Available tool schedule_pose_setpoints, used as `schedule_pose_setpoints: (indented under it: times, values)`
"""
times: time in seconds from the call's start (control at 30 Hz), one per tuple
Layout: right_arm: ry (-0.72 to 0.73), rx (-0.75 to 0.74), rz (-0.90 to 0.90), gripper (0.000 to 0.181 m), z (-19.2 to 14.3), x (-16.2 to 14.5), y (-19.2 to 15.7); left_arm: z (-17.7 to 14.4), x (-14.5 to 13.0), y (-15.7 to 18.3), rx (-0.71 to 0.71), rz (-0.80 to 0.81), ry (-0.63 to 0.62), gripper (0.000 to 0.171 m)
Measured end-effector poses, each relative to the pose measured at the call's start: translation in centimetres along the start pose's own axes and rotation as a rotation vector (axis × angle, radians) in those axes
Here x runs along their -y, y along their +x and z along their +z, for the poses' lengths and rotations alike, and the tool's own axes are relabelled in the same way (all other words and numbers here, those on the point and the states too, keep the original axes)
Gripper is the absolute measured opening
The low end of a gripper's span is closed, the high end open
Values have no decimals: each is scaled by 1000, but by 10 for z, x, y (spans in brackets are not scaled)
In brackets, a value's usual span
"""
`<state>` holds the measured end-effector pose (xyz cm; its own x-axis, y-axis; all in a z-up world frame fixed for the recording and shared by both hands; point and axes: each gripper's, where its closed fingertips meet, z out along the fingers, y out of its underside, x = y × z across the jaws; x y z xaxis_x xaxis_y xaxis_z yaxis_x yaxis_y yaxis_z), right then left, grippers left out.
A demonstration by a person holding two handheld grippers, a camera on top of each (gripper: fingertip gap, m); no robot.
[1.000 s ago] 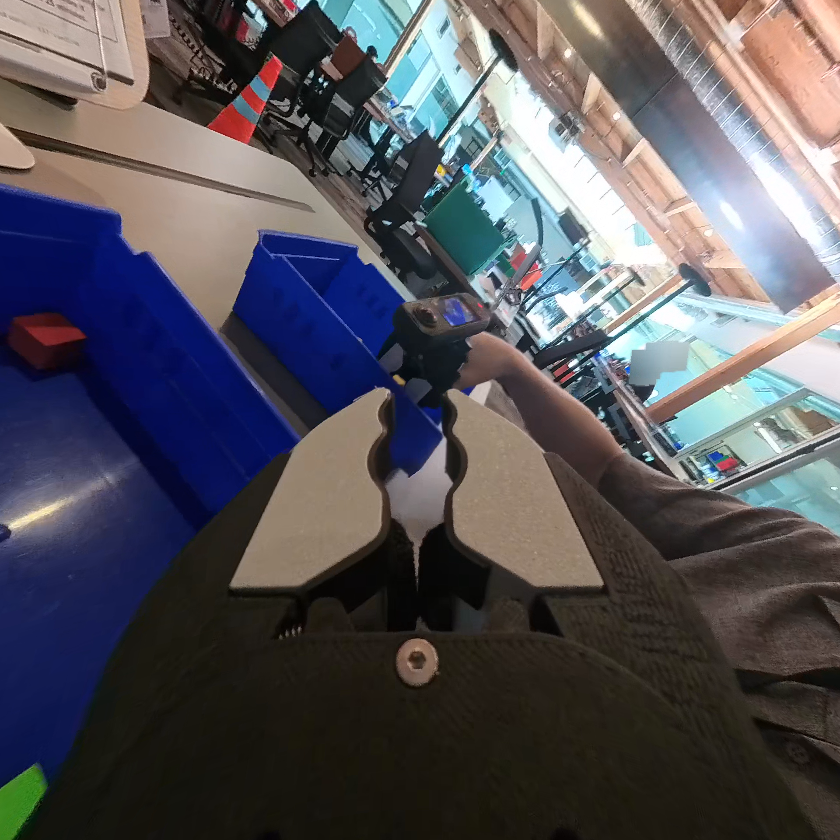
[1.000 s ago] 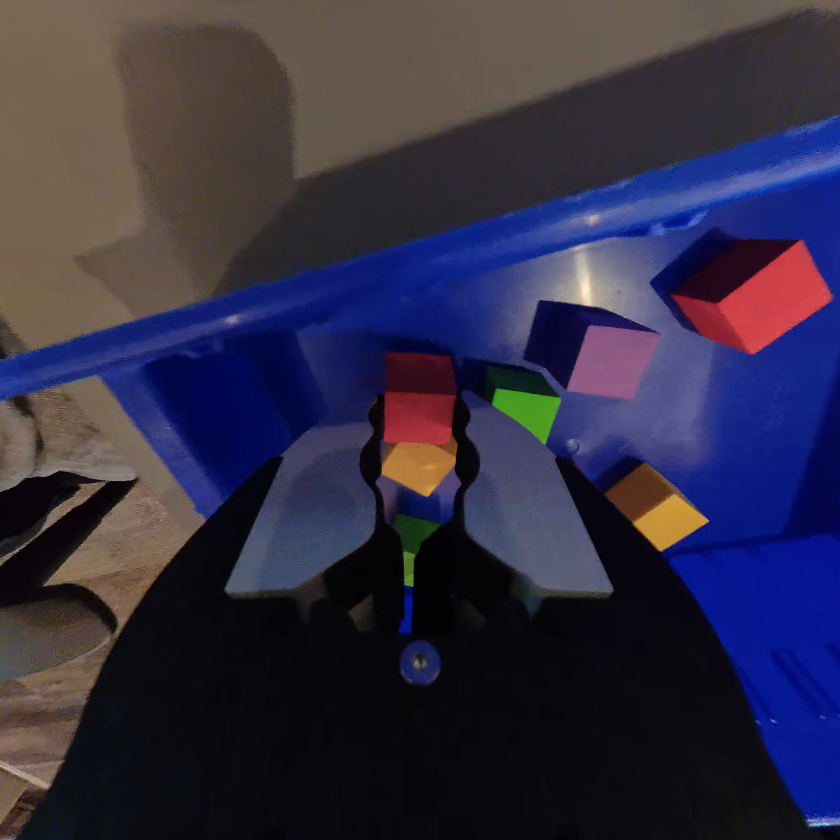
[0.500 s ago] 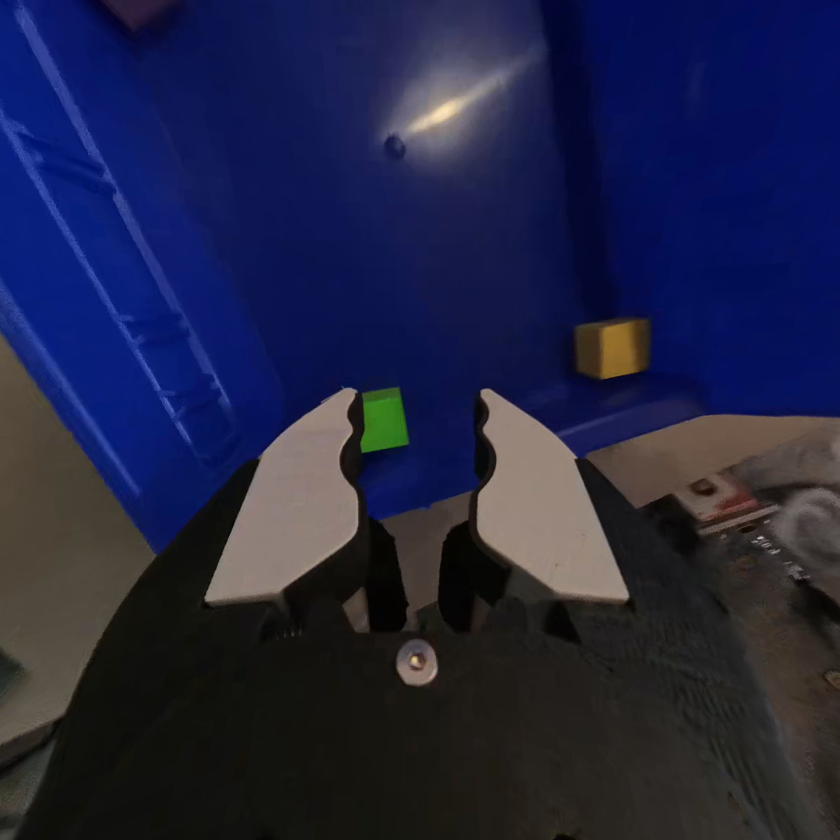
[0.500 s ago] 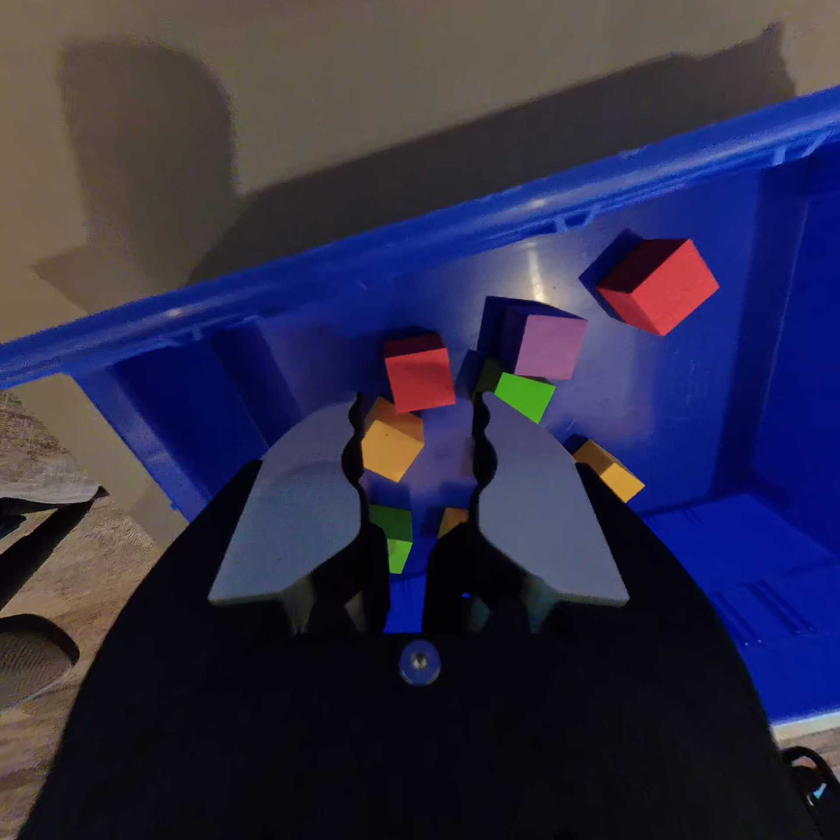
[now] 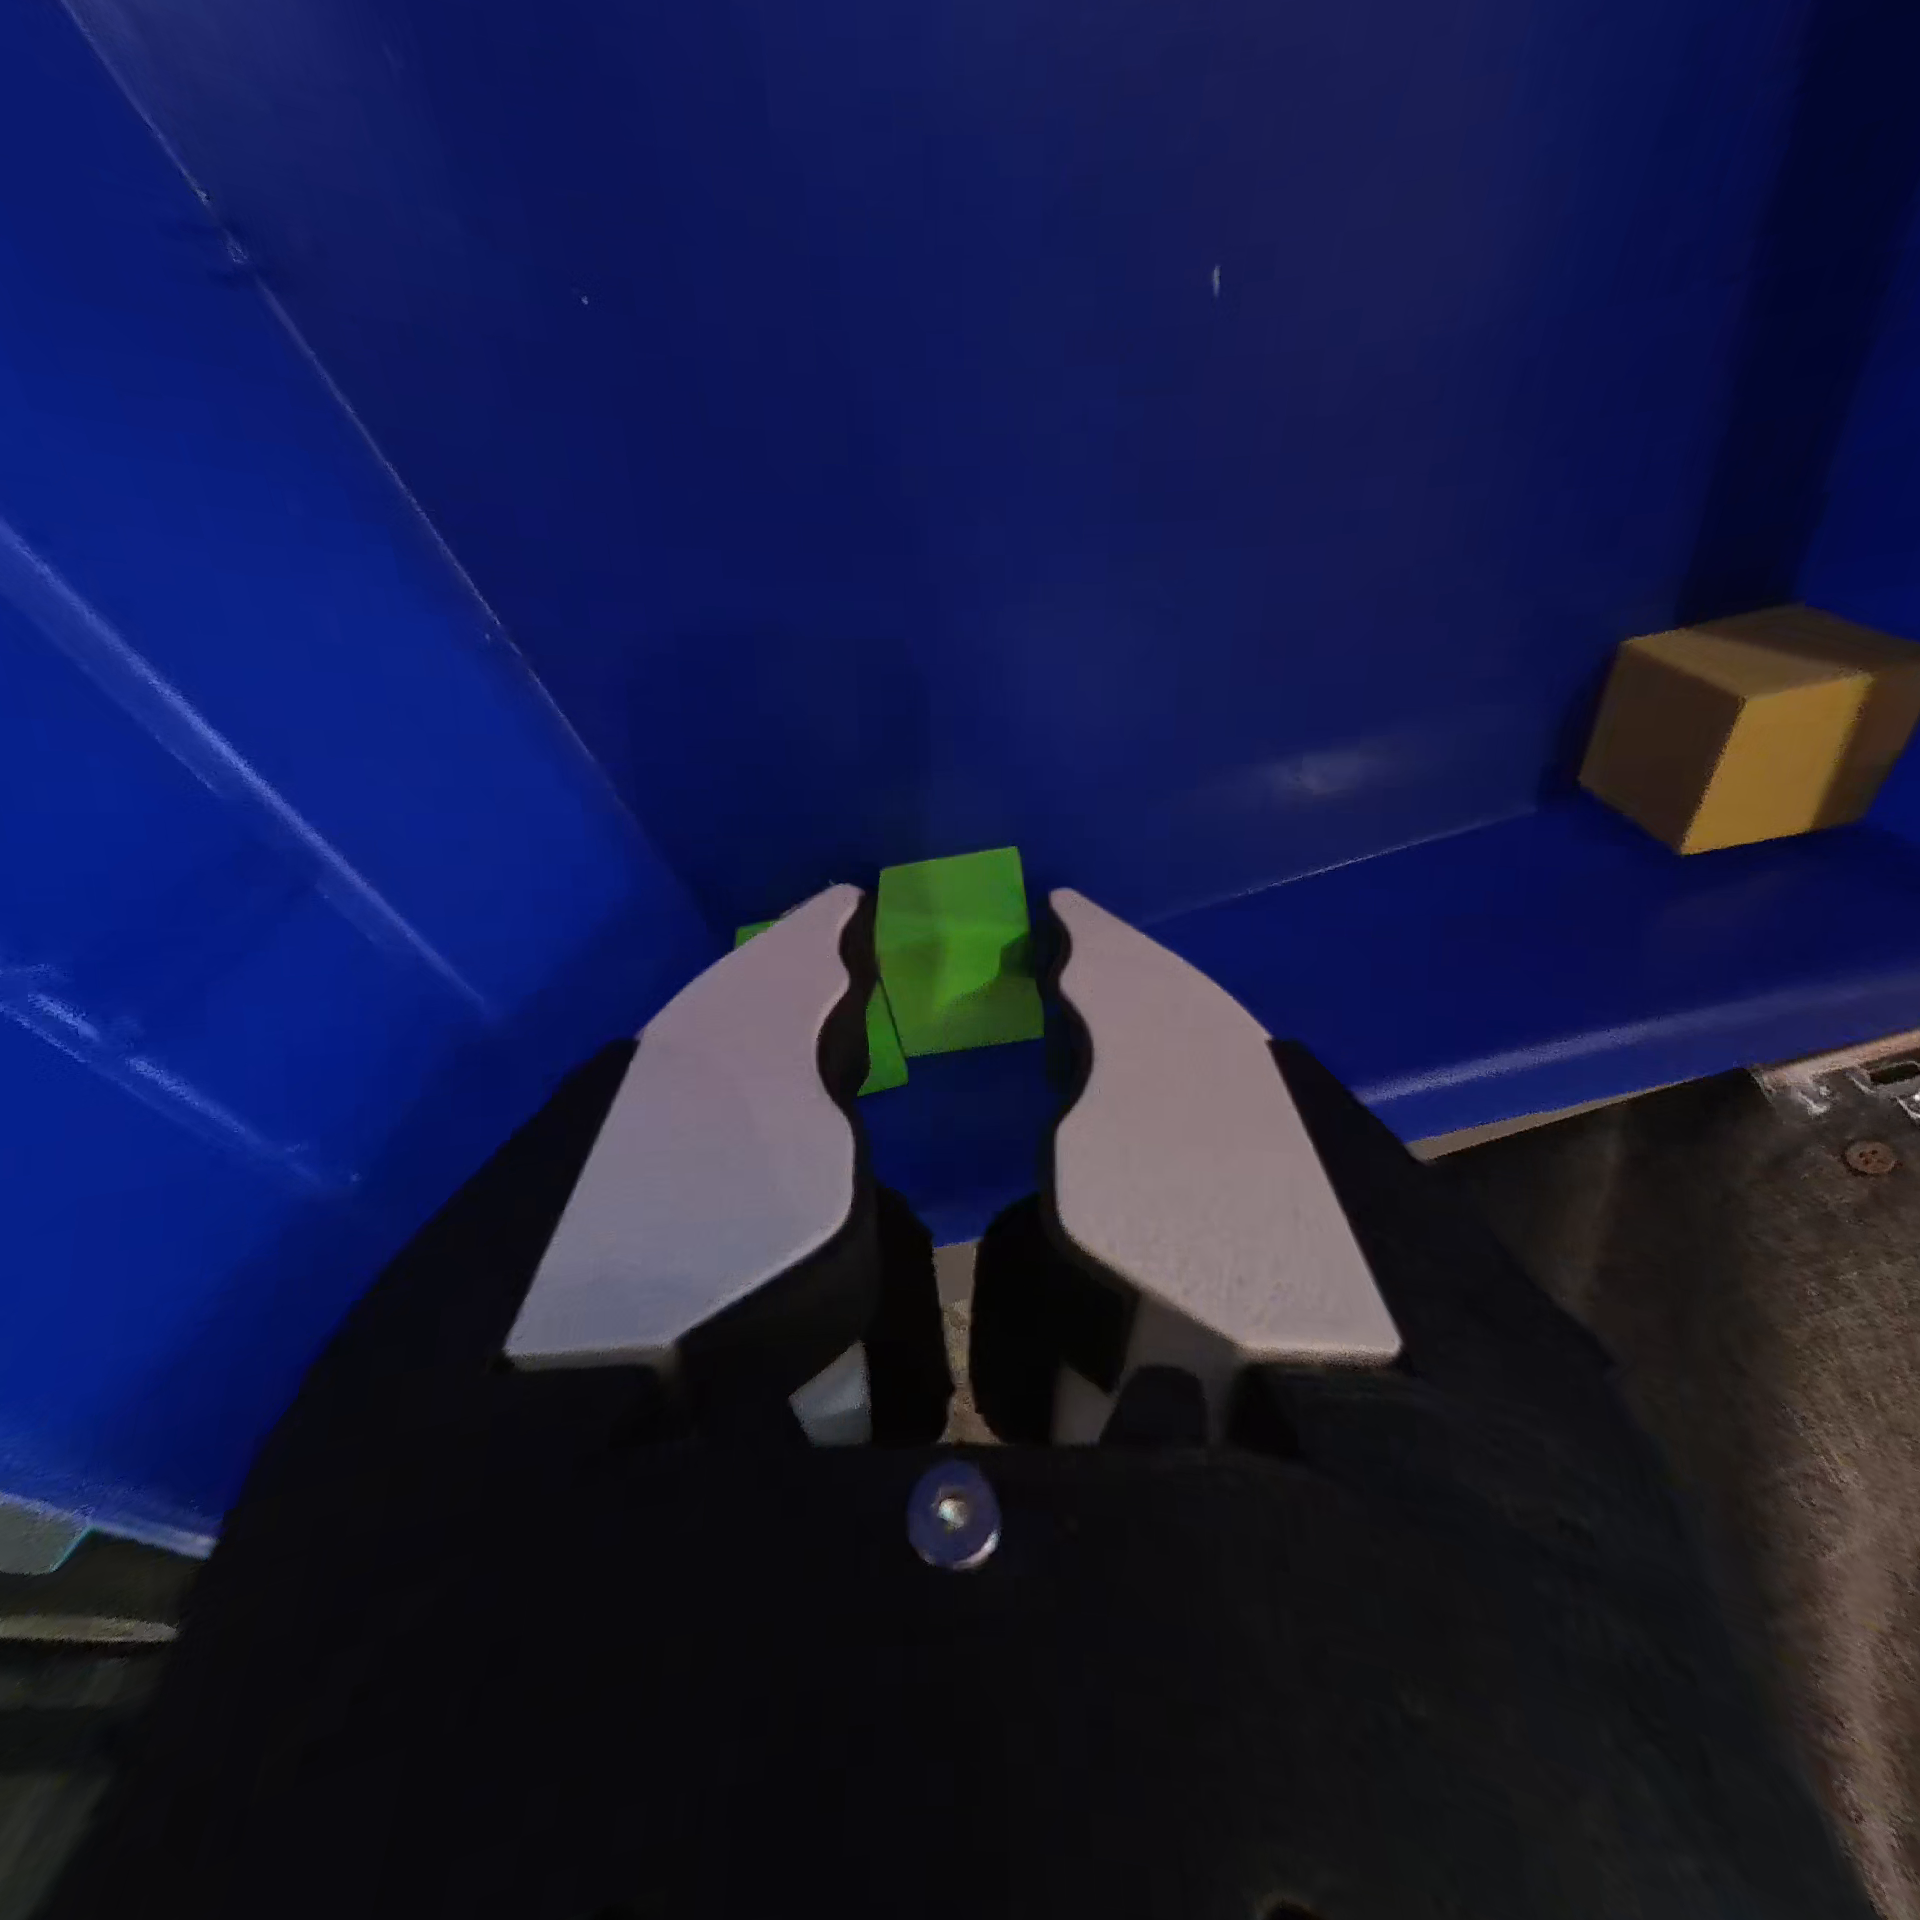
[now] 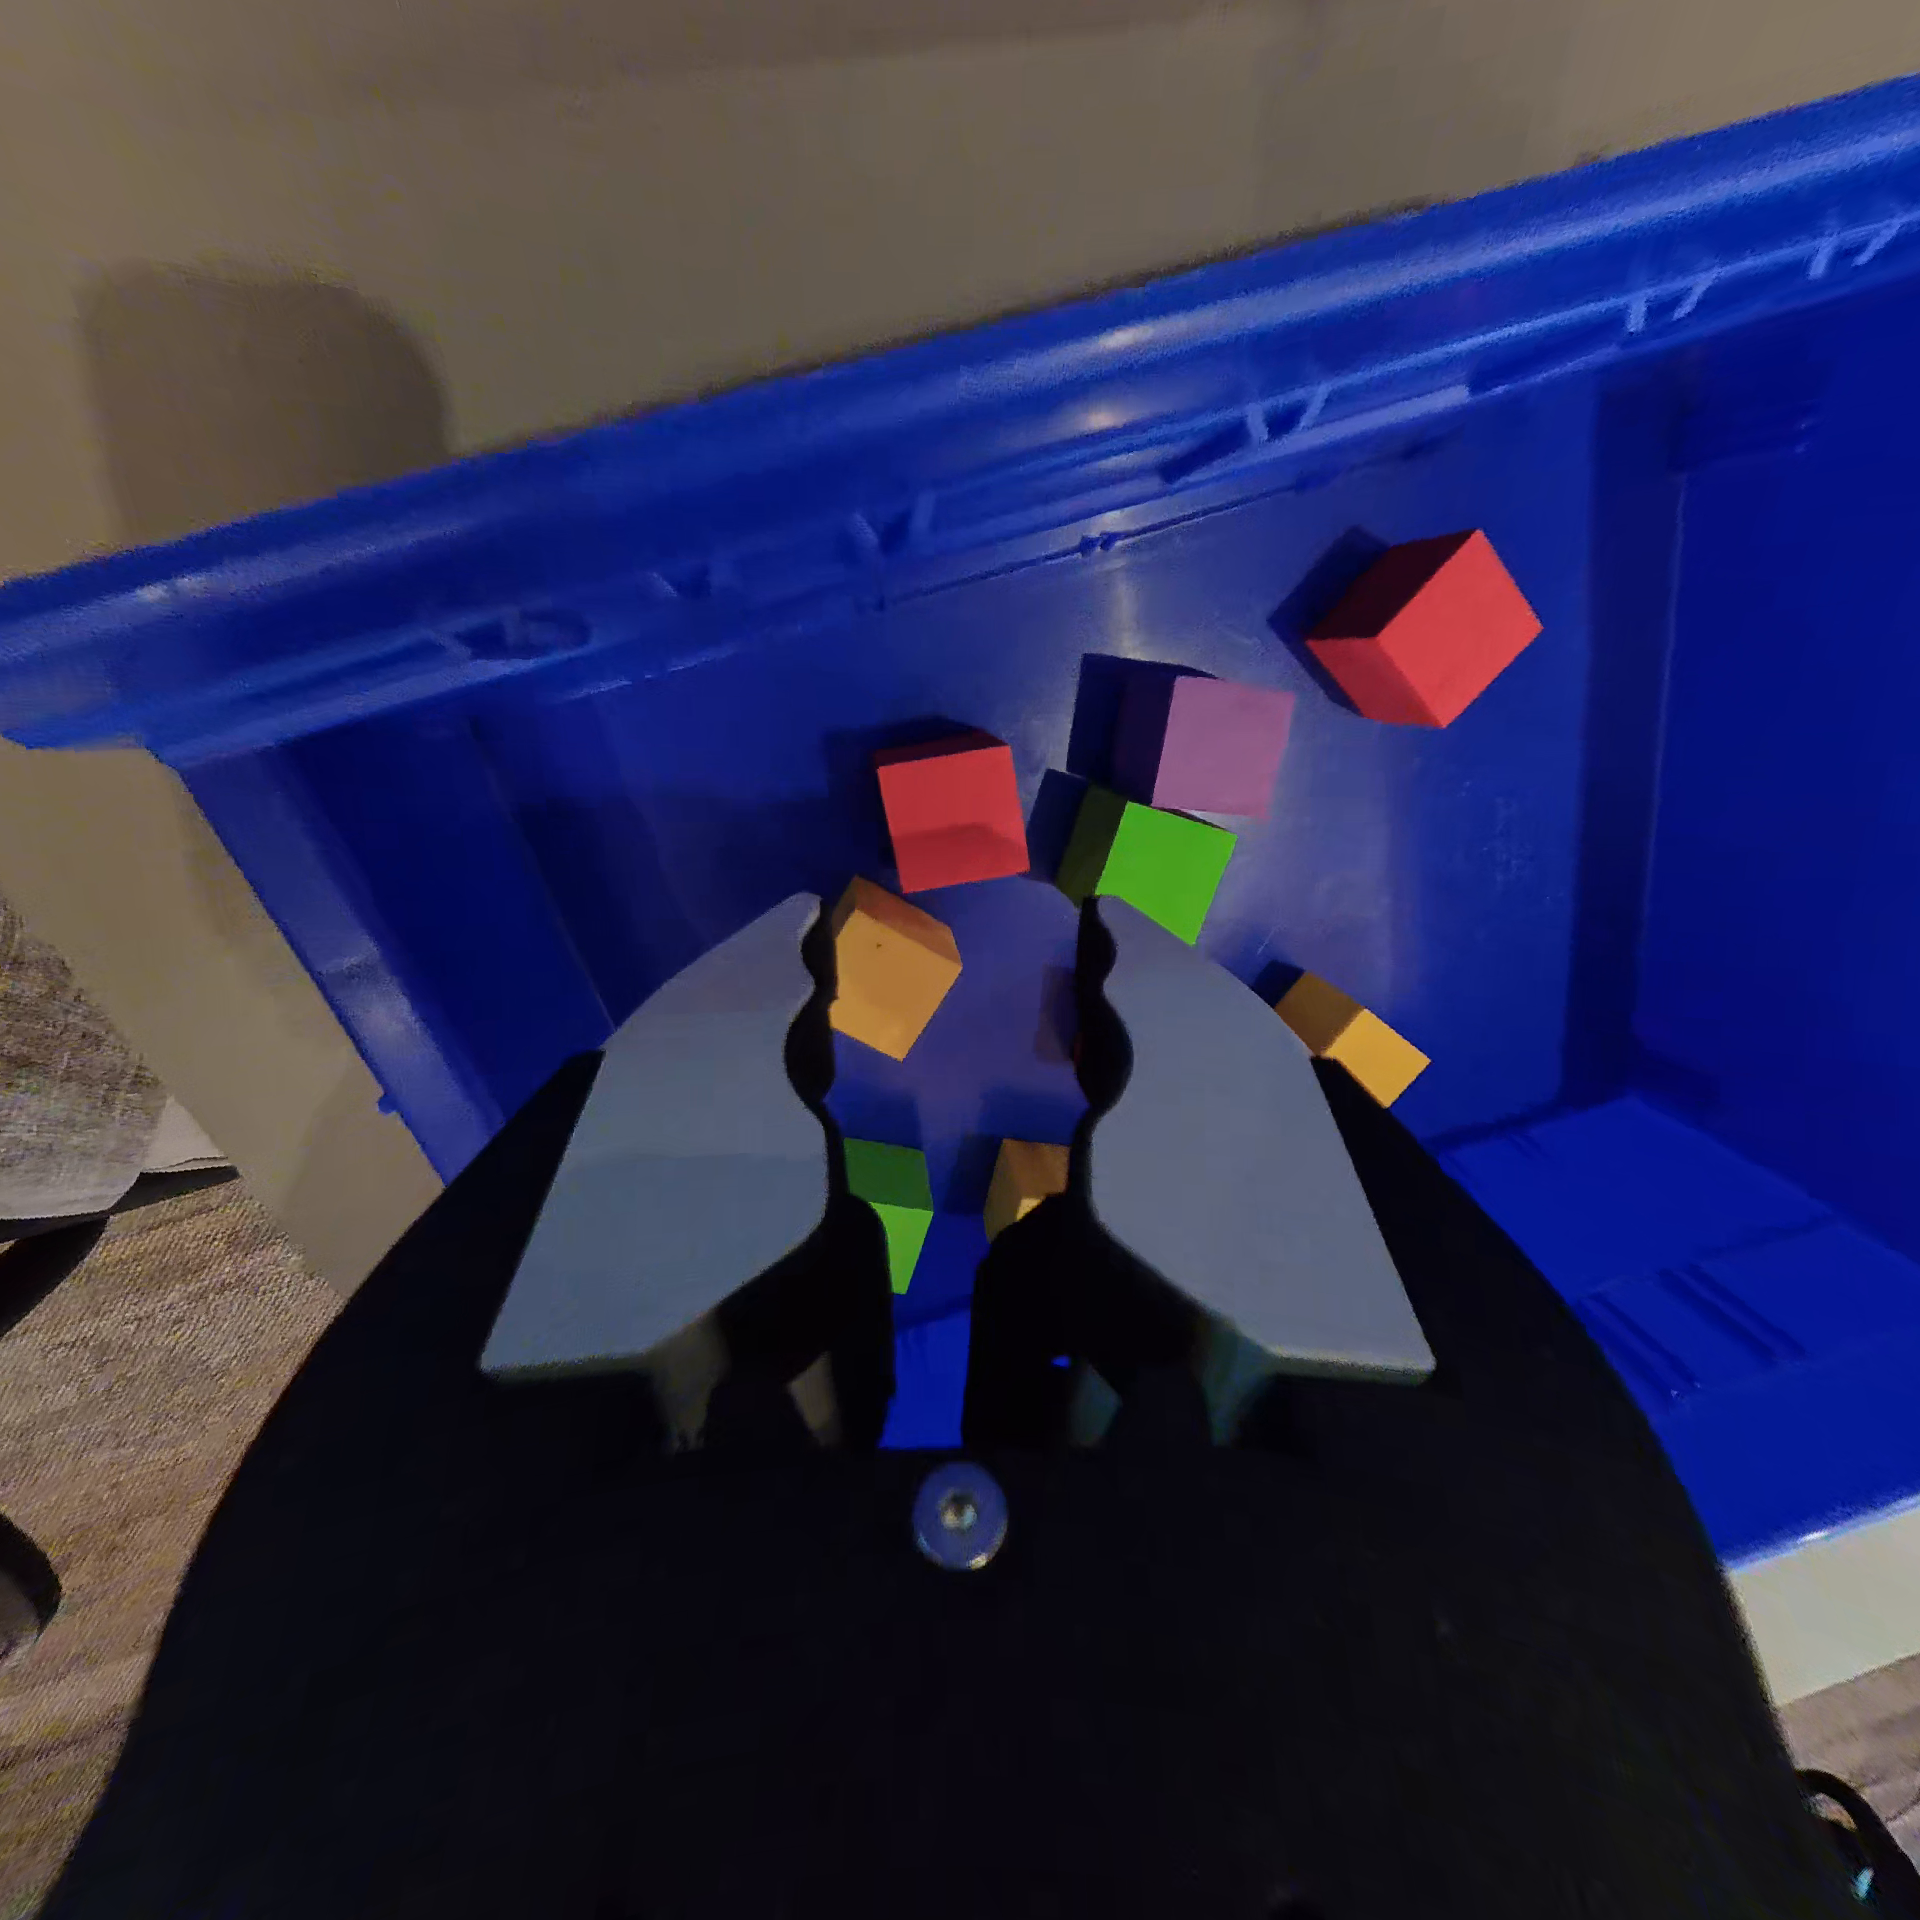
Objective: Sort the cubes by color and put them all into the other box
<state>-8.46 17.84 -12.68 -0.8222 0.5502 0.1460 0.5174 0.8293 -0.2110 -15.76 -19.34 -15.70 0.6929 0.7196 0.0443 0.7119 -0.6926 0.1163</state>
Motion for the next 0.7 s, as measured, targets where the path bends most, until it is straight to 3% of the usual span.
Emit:
schedule_pose_setpoints:
  times: [0.17, 0.33, 0.43, 0.6, 0.7]
  values:
    - [4, -22, -2, 46, -6, -3, 1, -5, 6, 6, -70, -5, 38, 29]
    - [-1, -26, 14, 54, -12, -8, -2, -31, 30, 26, -226, 15, 253, 29]
    - [55, -46, 37, 57, -20, -7, -2, -61, 48, 50, -434, 38, 446, 29]
    - [248, -158, 45, 57, -59, 14, -3, -124, 57, 93, -916, 77, 732, 29]
    - [399, -276, -66, 53, -94, 56, -19, -151, 51, 112, -1126, 123, 810, 29]
